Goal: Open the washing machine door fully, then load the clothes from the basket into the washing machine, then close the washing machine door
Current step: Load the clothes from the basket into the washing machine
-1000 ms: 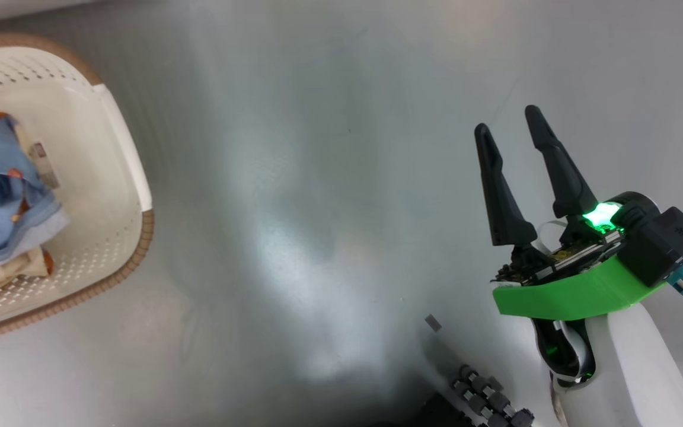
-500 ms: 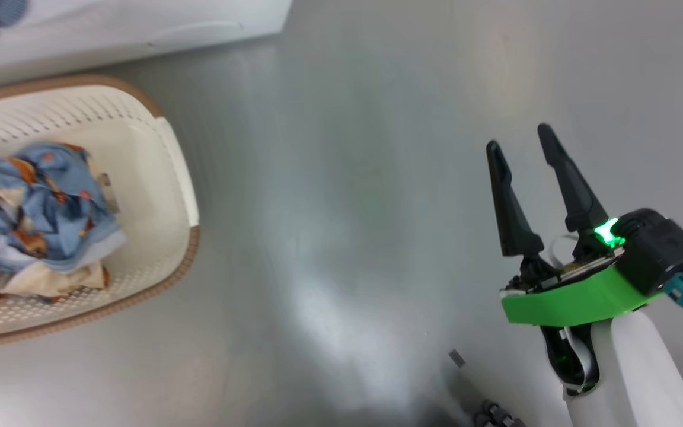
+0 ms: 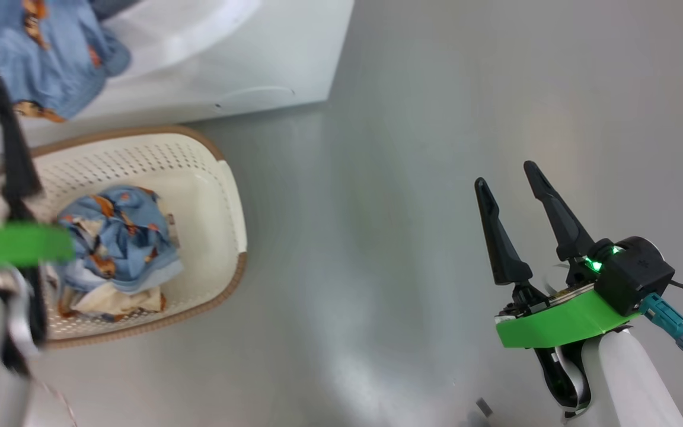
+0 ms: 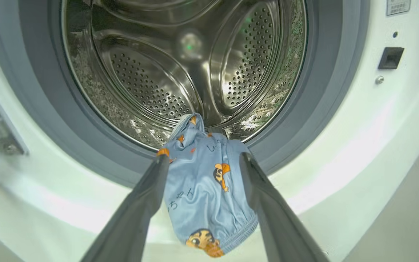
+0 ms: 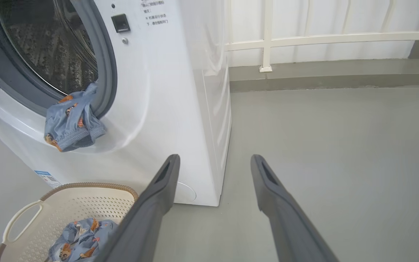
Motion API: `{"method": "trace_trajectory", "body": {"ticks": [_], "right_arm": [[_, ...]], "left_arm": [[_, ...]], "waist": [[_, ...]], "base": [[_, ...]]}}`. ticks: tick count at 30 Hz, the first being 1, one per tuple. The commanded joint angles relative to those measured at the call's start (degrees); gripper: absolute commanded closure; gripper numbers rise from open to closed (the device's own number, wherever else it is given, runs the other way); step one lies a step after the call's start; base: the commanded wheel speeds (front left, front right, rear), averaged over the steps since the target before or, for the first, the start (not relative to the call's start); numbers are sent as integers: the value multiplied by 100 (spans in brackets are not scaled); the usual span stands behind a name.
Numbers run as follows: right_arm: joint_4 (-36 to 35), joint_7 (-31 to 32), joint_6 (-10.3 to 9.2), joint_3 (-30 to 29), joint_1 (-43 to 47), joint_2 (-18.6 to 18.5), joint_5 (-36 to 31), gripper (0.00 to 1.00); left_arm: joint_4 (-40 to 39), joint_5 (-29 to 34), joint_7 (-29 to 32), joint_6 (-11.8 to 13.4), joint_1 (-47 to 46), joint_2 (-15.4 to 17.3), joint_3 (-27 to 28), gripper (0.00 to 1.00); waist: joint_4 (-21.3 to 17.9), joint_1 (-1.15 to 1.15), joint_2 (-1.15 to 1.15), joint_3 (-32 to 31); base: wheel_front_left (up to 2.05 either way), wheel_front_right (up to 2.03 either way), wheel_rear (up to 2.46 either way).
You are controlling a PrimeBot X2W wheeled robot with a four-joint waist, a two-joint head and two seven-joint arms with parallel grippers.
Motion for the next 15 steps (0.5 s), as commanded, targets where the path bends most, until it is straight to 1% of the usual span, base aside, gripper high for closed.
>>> {"method": "trace_trajectory", "body": {"ticks": [1,4,7,11,15], "right_arm": [[-114,-27,9,115,162,-1,-19,0],[-76,-27,9,85,174,-1,-48,0],[-16,-27,9,85,212,-1,-92,0],[72,-27,9,62,284,-1,-193,0],[119,-27,9,38,362,-1,-307,0]], "left_arm": [[-260,32,-27,94,196,192,204,0],[-675,43,-27,295,780,90,204,0],[-969,41,-27,430,1256,-19,169,0],[-1142,-12,-28,499,1734,-174,54,0],[-1160,-30,-28,534,2021,-296,-32,0]], "waist": [[176,0,0,-232],[247,0,0,-361],[320,0,0,-511],[439,0,0,-724],[568,0,0,-902]], "base": [[0,0,0],[0,0,0],[0,0,0],[0,0,0],[0,0,0]]}}
